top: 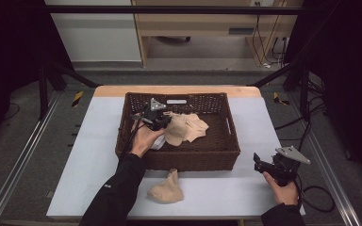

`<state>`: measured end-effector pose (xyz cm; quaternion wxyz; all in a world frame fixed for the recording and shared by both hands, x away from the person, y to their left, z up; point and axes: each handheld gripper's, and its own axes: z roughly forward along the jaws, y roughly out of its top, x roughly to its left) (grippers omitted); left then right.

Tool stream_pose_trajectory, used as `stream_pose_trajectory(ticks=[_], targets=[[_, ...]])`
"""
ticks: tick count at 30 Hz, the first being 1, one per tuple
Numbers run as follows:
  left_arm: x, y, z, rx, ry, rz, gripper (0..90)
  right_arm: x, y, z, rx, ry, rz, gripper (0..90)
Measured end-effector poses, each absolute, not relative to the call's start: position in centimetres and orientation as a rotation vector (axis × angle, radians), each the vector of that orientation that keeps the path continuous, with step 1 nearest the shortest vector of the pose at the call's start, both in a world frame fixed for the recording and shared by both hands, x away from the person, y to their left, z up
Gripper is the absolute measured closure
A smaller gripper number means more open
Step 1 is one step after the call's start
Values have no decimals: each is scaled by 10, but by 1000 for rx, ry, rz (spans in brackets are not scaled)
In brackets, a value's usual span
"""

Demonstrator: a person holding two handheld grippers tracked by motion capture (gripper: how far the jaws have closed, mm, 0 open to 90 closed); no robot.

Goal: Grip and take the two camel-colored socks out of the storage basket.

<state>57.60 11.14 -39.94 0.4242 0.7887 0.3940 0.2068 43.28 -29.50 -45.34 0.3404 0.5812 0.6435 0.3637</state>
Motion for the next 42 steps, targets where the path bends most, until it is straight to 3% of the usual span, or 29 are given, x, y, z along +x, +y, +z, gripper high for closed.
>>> stream_pose_trajectory(ticks=[18, 42], targets=[[524, 144, -330, 1668, 819, 562, 838, 432, -296, -453, 1517, 1666, 942, 49], [437, 169, -288, 1591, 625, 572, 838, 431, -297, -452, 1515, 1660, 937, 50]])
